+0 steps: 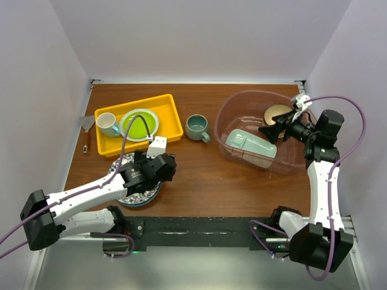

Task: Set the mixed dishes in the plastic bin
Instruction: Pick up the plate at the center of the board.

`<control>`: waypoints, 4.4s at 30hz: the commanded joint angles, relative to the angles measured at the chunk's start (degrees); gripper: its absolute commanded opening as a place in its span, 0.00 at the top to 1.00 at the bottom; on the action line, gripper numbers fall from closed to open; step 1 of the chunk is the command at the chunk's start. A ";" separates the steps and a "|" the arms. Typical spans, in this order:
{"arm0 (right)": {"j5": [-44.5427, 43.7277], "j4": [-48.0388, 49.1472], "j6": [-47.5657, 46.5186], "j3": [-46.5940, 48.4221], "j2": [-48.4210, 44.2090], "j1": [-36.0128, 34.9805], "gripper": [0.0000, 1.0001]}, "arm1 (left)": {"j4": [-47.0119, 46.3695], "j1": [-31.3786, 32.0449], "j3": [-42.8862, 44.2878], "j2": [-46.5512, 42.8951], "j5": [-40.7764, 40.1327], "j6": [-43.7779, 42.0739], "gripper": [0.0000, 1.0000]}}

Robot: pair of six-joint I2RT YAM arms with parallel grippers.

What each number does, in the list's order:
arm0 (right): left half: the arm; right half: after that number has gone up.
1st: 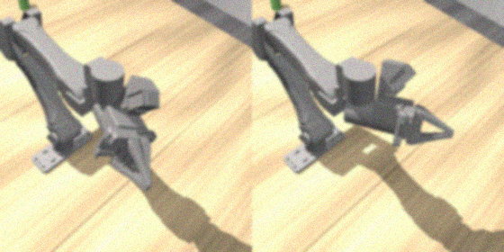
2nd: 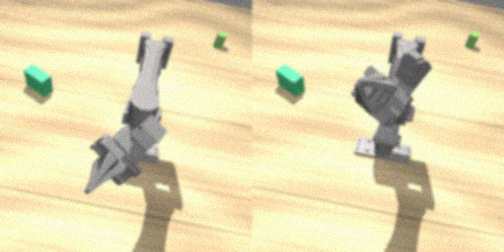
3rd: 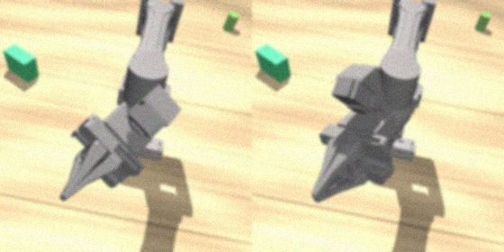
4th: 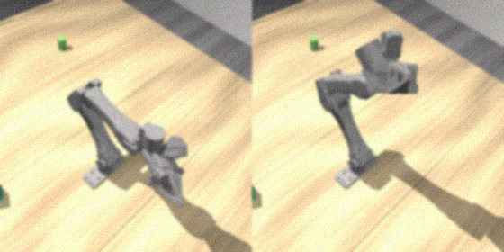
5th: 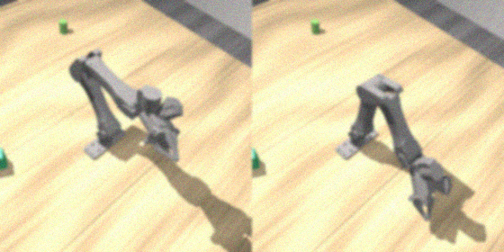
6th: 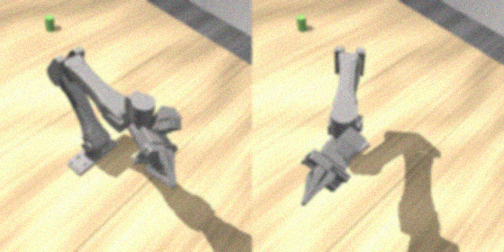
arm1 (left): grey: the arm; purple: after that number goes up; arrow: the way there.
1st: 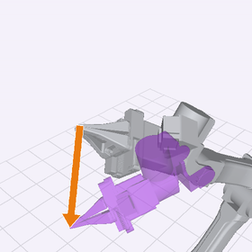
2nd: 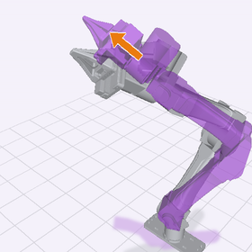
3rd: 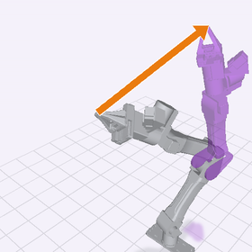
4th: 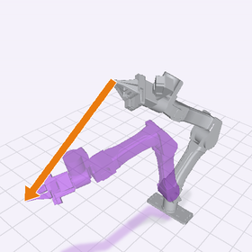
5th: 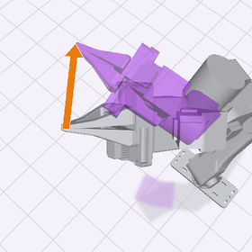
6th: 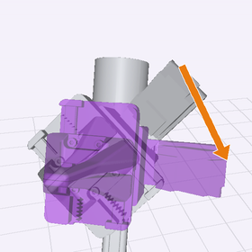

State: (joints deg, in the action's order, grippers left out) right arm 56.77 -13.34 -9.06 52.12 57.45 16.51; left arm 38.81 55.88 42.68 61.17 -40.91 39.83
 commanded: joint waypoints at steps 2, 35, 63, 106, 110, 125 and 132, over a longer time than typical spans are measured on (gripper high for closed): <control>1.94 -0.54 -0.78 1.32 -0.94 0.10 0.19 | 0.13 -0.33 1.89 1.93 -3.65 6.92 0.00; 2.20 -1.16 -1.31 1.67 -0.67 0.10 0.19 | 8.12 7.58 8.39 27.42 -4.71 19.31 0.25; 2.11 -2.04 -2.01 2.02 -0.59 0.10 0.19 | 4.70 9.60 10.33 20.92 0.12 13.78 0.70; 2.20 -2.39 -2.28 2.11 -0.06 0.10 0.19 | 14.72 10.83 17.35 26.11 -7.17 14.57 0.90; 2.20 -2.30 -2.28 2.11 -0.06 0.10 0.19 | 16.03 10.83 18.49 24.18 -7.96 12.91 1.00; 2.20 -2.21 -2.19 2.02 0.29 0.10 0.19 | 20.09 12.59 23.42 11.79 -11.92 1.85 1.00; 2.46 -2.13 -2.10 2.02 0.64 0.10 0.19 | 11.83 12.68 22.63 5.64 -6.04 -11.43 1.00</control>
State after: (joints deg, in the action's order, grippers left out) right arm 58.06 -15.92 -10.57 52.16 58.00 16.51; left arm 56.97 68.10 63.02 70.98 -45.91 39.68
